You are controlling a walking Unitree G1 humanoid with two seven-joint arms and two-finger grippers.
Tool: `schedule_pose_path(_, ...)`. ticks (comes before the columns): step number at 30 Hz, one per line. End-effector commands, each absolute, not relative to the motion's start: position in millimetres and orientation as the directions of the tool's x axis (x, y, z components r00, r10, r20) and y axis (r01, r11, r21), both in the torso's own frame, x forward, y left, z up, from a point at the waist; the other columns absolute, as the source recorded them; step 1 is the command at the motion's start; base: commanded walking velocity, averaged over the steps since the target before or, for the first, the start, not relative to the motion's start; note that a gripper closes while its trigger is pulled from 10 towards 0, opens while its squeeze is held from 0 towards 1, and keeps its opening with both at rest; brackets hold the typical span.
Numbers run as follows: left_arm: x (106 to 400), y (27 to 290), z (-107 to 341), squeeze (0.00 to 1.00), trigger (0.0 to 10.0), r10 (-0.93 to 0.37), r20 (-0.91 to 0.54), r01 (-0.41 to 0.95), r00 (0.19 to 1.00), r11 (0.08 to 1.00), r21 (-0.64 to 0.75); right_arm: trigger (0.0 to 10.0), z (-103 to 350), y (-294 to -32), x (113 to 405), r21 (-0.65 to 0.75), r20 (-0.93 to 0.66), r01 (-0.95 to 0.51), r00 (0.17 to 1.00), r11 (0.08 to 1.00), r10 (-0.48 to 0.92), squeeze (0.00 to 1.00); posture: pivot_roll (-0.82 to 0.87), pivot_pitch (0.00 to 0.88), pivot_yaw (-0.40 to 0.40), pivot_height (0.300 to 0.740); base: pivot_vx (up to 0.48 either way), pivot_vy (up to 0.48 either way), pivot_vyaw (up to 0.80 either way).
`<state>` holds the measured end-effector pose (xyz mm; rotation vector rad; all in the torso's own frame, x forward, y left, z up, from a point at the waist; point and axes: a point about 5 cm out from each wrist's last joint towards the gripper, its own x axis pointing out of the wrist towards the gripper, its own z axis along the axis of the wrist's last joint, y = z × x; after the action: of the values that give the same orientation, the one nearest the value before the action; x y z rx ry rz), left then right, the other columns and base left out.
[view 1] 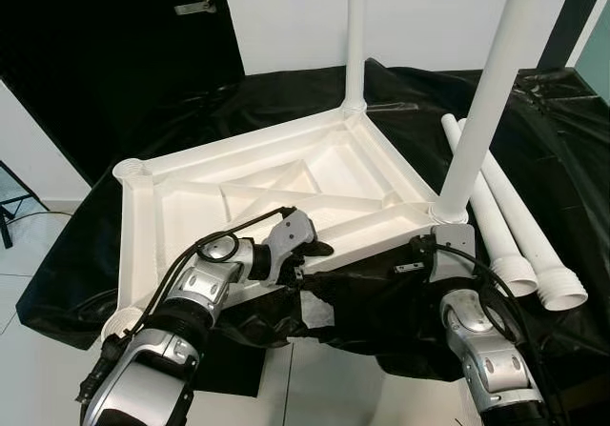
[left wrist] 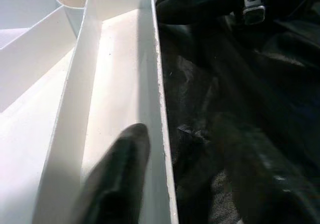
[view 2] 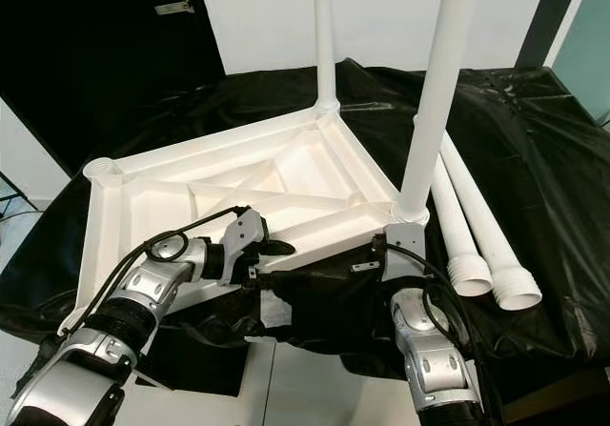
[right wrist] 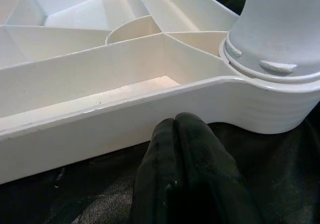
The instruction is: Building children table
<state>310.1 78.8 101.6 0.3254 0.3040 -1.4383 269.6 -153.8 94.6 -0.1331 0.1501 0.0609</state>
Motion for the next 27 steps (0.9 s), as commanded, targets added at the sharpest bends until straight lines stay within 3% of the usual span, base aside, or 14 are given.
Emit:
schedule_pose_path(1,293.2,69.5,69.0,0.00,0.0,-0.881,-0.471,0.994,0.042,0.083,-0.066,10.0,97.5,-148.5,272.0,-0.120,-0.141,-0.091,0.987,0.989,0.074,0.00,-0.14,0.000,0.058,0.740,0.000,0.000,0.00)
schedule_pose_path(6,290.2,38.2,73.1,0.00,0.0,-0.913,-0.407,0.997,0.025,0.054,-0.061,10.0,96.8,-147.5,272.2,-0.120,-0.147,-0.093,0.986,0.988,0.075,0.00,-0.16,0.000,0.065,0.740,0.000,0.000,0.00)
schedule_pose_path(10,287.5,29.0,71.6,0.00,0.0,-0.915,-0.404,0.997,0.025,0.050,-0.052,10.0,95.5,-146.5,271.0,-0.119,-0.156,-0.097,0.985,0.988,0.078,0.00,-0.16,0.000,0.067,0.740,0.000,0.000,0.00)
schedule_pose_path(13,286.0,15.5,73.3,0.00,0.0,-0.925,-0.377,0.997,0.053,0.070,-0.032,10.0,90.7,-144.0,268.4,-0.115,-0.186,-0.124,0.977,0.986,0.101,0.00,-0.16,0.000,0.070,0.740,0.000,0.000,0.00)
schedule_pose_path(15,285.2,-6.2,85.7,0.00,0.0,-0.959,-0.270,0.995,0.090,0.099,-0.021,10.0,86.1,-139.3,266.1,-0.111,-0.212,-0.169,0.967,0.979,0.143,0.00,-0.16,0.000,0.072,0.740,0.000,0.000,0.00)
schedule_pose_path(21,288.5,-16.7,95.8,0.00,0.0,-0.970,-0.199,0.989,0.142,0.145,-0.003,10.0,87.8,-138.8,268.8,-0.111,-0.209,-0.176,0.966,0.978,0.150,0.00,-0.16,0.000,0.072,0.740,0.000,0.000,0.00)
schedule_pose_path(22,289.8,-19.1,98.0,0.00,1.2,-0.970,-0.184,0.987,0.159,0.161,0.004,10.0,88.5,-139.0,269.9,-0.111,-0.208,-0.177,0.966,0.978,0.152,0.00,-0.16,0.000,0.072,0.740,0.000,0.000,0.00)
schedule_pose_path(23,289.8,-19.1,98.0,0.00,1.2,-0.970,-0.184,0.987,0.159,0.161,0.004,10.0,88.5,-139.0,269.9,-0.111,-0.208,-0.177,0.966,0.978,0.152,0.00,-0.16,0.000,0.072,0.740,0.000,0.000,0.00)
schedule_pose_path(24,292.0,-21.6,101.1,0.00,3.6,-0.968,-0.166,0.982,0.188,0.188,0.014,10.0,89.2,-139.0,270.6,-0.112,-0.205,-0.180,0.966,0.977,0.155,0.00,-0.15,0.000,0.074,0.740,0.000,0.000,0.00)
schedule_pose_path(25,296.8,-25.5,107.1,0.00,6.8,-0.963,-0.127,0.971,0.239,0.240,0.009,10.0,89.8,-138.8,271.3,-0.113,-0.202,-0.184,0.966,0.976,0.159,0.00,-0.15,0.000,0.074,0.740,0.000,0.000,0.00)
schedule_pose_path(26,296.8,-25.5,107.1,0.00,6.8,-0.963,-0.127,0.971,0.239,0.240,0.009,10.0,89.8,-138.8,271.3,-0.113,-0.202,-0.184,0.966,0.976,0.159,0.00,-0.15,0.000,0.074,0.740,0.000,0.000,0.00)
schedule_pose_path(27,299.9,-27.2,111.5,0.00,8.5,-0.959,-0.097,0.964,0.265,0.267,-0.003,10.0,90.1,-138.4,271.6,-0.113,-0.201,-0.187,0.966,0.976,0.162,0.00,-0.15,0.000,0.074,0.740,0.000,0.000,0.00)
